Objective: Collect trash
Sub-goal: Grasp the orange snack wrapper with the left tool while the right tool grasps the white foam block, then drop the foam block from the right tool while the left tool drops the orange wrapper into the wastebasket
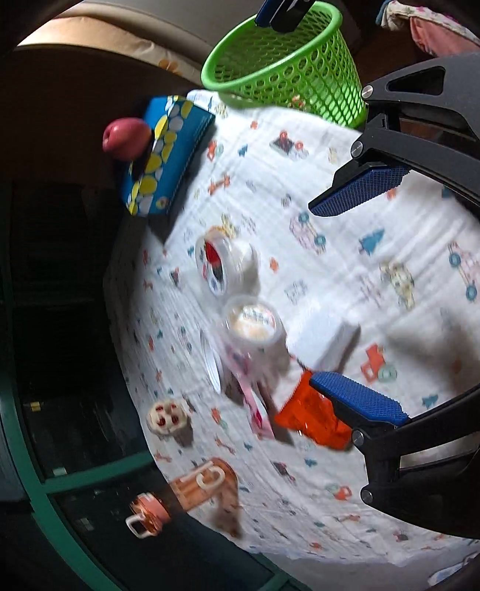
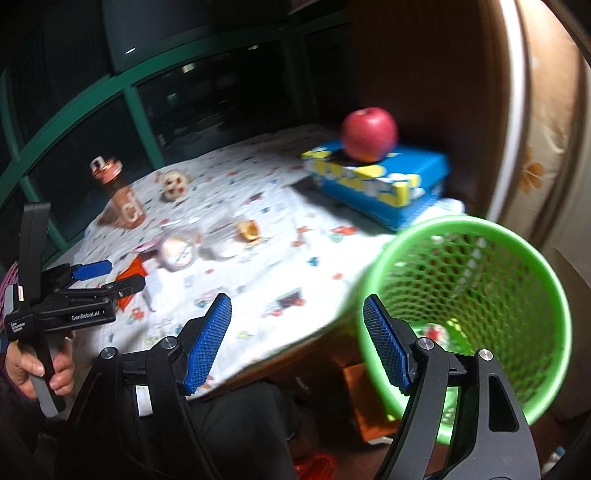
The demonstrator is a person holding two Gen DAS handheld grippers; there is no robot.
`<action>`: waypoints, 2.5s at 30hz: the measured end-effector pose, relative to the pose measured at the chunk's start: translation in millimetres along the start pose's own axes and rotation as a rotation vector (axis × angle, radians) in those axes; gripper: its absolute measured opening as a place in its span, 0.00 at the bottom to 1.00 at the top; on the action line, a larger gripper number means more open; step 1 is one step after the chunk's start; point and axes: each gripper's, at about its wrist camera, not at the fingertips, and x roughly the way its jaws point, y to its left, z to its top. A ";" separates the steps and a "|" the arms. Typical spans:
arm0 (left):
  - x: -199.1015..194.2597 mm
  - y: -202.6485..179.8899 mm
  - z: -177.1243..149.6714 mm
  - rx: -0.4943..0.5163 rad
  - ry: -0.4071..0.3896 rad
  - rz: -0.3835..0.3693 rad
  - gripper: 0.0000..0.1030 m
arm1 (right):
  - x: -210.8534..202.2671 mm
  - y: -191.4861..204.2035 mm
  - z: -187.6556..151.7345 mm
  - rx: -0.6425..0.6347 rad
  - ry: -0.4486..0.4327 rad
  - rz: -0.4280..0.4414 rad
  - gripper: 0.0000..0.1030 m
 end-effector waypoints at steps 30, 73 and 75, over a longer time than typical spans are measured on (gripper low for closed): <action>121.4 144.1 -24.1 -0.035 0.199 -0.087 0.59 | 165.0 165.1 8.1 -0.313 0.271 0.198 0.72; 20.6 37.5 12.3 0.036 0.010 -0.248 0.40 | 85.8 84.7 12.2 -0.169 0.152 0.068 0.62; 15.9 20.8 18.9 0.059 -0.001 -0.265 0.40 | 72.8 67.5 13.0 -0.140 0.130 0.034 0.62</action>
